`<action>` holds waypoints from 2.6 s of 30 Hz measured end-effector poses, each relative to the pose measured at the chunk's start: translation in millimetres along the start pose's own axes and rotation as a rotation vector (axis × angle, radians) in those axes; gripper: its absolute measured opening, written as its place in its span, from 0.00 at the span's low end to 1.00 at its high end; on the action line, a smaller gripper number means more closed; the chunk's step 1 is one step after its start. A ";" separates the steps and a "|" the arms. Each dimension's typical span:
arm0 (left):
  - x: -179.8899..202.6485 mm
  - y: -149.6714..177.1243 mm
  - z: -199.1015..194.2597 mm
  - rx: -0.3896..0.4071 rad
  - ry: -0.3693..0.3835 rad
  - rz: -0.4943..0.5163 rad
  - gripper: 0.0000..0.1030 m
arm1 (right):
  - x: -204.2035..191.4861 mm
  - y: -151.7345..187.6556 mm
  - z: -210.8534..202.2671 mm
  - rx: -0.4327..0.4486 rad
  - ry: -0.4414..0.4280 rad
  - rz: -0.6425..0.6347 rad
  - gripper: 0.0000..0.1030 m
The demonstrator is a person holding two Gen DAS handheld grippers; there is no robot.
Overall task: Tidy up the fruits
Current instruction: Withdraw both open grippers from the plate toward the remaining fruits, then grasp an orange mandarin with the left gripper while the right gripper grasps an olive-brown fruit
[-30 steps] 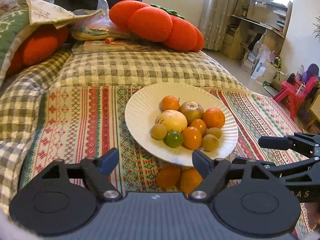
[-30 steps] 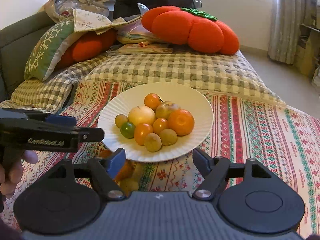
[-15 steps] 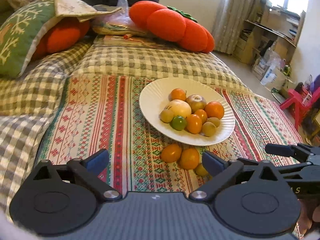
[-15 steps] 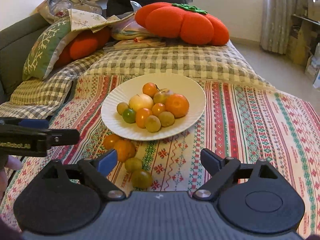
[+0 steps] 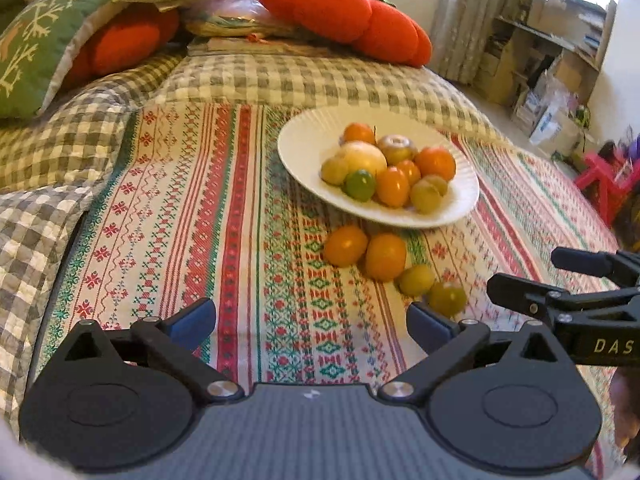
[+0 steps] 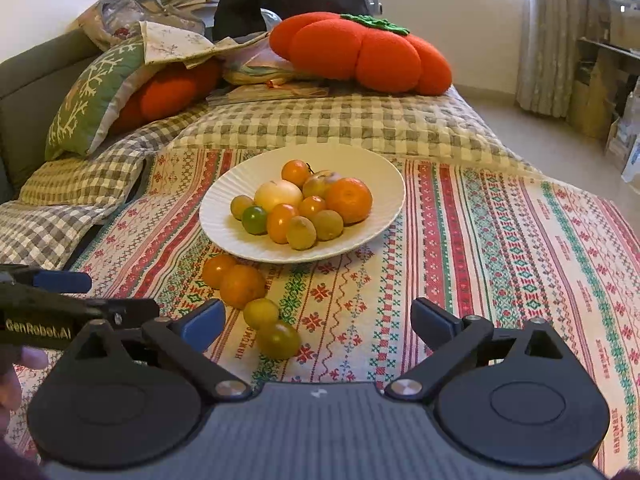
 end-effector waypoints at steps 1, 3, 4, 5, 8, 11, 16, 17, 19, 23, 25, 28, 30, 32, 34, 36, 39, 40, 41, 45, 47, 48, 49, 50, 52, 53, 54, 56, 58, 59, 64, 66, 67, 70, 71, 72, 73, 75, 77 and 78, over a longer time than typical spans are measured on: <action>0.7 1.4 0.8 -0.001 -0.002 0.005 0.91 | 1.0 2.3 -0.4 -0.003 -0.003 0.002 0.96; 1.1 3.7 3.0 -0.006 -0.001 0.010 0.91 | 5.2 6.7 -0.4 -0.007 -0.010 0.017 0.96; 1.5 4.9 3.8 -0.007 -0.002 0.012 0.91 | 8.1 8.8 0.0 -0.010 -0.009 0.029 0.97; 1.4 6.3 5.5 -0.007 -0.005 0.015 0.91 | 9.5 10.4 0.4 -0.011 -0.005 0.037 0.97; 1.8 9.6 10.6 -0.002 -0.010 0.023 0.91 | 15.7 16.2 2.6 -0.020 0.008 0.042 0.97; 1.2 12.7 16.2 0.019 -0.012 0.026 0.91 | 17.3 22.2 5.5 -0.030 0.004 0.021 0.97; 0.8 16.8 27.3 0.077 -0.030 0.062 0.91 | 11.9 31.4 13.5 -0.049 -0.025 -0.030 0.95; 0.9 17.1 30.2 0.082 -0.037 0.073 0.91 | 10.3 32.1 15.7 -0.056 -0.040 -0.040 0.94; 0.5 17.3 36.8 0.084 -0.053 0.086 0.91 | 8.4 33.7 19.8 -0.068 -0.055 -0.057 0.90; 2.3 12.5 46.8 0.100 -0.058 0.123 0.91 | 8.1 38.2 27.6 -0.087 -0.039 -0.083 0.87; 5.4 9.7 51.4 0.116 -0.042 0.165 0.90 | 7.9 40.7 30.5 -0.094 -0.028 -0.102 0.86; 9.0 6.1 57.1 0.154 -0.029 0.216 0.90 | 5.5 42.8 32.3 -0.084 -0.023 -0.136 0.86; 9.4 2.1 61.2 0.161 -0.018 0.224 0.90 | 4.6 43.0 33.5 -0.077 -0.023 -0.143 0.86; 9.1 -1.6 65.1 0.162 -0.005 0.222 0.88 | 4.3 42.4 35.7 -0.070 -0.023 -0.150 0.86; 8.4 -4.9 69.1 0.163 0.014 0.216 0.86 | 3.6 41.8 37.5 -0.064 -0.022 -0.165 0.86; 8.4 -6.4 71.7 0.166 0.031 0.208 0.83 | 3.7 40.4 39.7 -0.059 -0.024 -0.169 0.86; 9.4 -8.0 73.7 0.168 0.056 0.201 0.78 | 3.4 39.2 41.6 -0.056 -0.027 -0.174 0.86; 9.8 -8.7 74.0 0.167 0.065 0.200 0.76 | 3.2 39.2 41.9 -0.054 -0.028 -0.176 0.86; 10.5 -9.5 74.0 0.166 0.074 0.199 0.73 | 3.3 38.9 42.1 -0.053 -0.029 -0.178 0.86; 14.7 -11.7 73.1 0.172 0.093 0.214 0.65 | 3.1 38.2 42.9 -0.053 -0.030 -0.179 0.84; 17.4 -12.7 72.8 0.175 0.102 0.223 0.61 | 2.1 37.5 43.6 -0.053 -0.032 -0.181 0.83; 18.8 -13.3 73.1 0.176 0.105 0.226 0.59 | 1.6 37.0 43.9 -0.054 -0.033 -0.183 0.81; 20.2 -13.6 72.8 0.176 0.107 0.228 0.57 | 1.2 36.6 44.2 -0.054 -0.034 -0.184 0.80; 21.1 -14.3 73.0 0.174 0.109 0.226 0.53 | 0.8 36.4 44.5 -0.055 -0.034 -0.185 0.80; 22.5 -15.0 72.8 0.172 0.113 0.222 0.47 | 0.0 36.1 44.5 -0.057 -0.037 -0.191 0.79; 23.7 -15.2 72.3 0.172 0.115 0.224 0.42 | -0.3 36.2 44.1 -0.057 -0.038 -0.194 0.78; 24.8 -15.4 72.0 0.173 0.119 0.227 0.37 | -0.8 36.1 44.0 -0.057 -0.039 -0.196 0.77; 27.4 -15.1 70.4 0.176 0.120 0.237 0.31 | -1.4 35.7 44.0 -0.059 -0.040 -0.198 0.75; 29.2 -14.7 69.4 0.180 0.120 0.246 0.27 | -2.3 35.0 44.3 -0.060 -0.039 -0.201 0.73; 29.7 -14.4 69.1 0.180 0.123 0.246 0.23 | -2.4 34.8 44.5 -0.061 -0.038 -0.201 0.73; 30.5 -13.5 68.7 0.183 0.122 0.242 0.19 | -2.3 34.6 44.7 -0.062 -0.036 -0.201 0.72; 30.2 -13.0 68.3 0.183 0.119 0.239 0.19 | -2.3 34.5 44.8 -0.062 -0.036 -0.202 0.72; 29.7 -12.8 68.1 0.181 0.118 0.237 0.19 | -2.4 34.7 44.6 -0.061 -0.035 -0.203 0.72; 27.7 -11.3 65.9 0.174 0.111 0.226 0.19 | -2.2 34.1 45.0 -0.061 -0.034 -0.203 0.69; 26.8 -10.6 65.1 0.171 0.108 0.222 0.19 | -2.1 34.2 44.9 -0.061 -0.035 -0.204 0.68; 25.6 -9.9 64.2 0.165 0.105 0.215 0.19 | -2.3 33.9 45.2 -0.061 -0.035 -0.204 0.67; 24.6 -9.1 63.4 0.160 0.103 0.209 0.19 | -2.3 33.7 45.2 -0.061 -0.035 -0.205 0.65; 23.7 -7.8 61.3 0.150 0.094 0.205 0.18 | -2.4 33.2 45.3 -0.063 -0.038 -0.206 0.61; 23.3 -7.3 59.3 0.142 0.082 0.207 0.18 | -3.6 31.7 45.8 -0.066 -0.040 -0.207 0.58; 23.0 -6.8 58.1 0.137 0.076 0.206 0.18 | -4.2 31.3 46.0 -0.067 -0.040 -0.209 0.56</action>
Point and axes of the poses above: each gripper's, at about its wrist camera, not at the fingertips, and z roughly the way its jaws point, x to its right, y to its underside, the point moved 1 cm from there along z, roughly the way its jaws point, and after that the axes turned 13 degrees about -y, right-handed, at the moved point
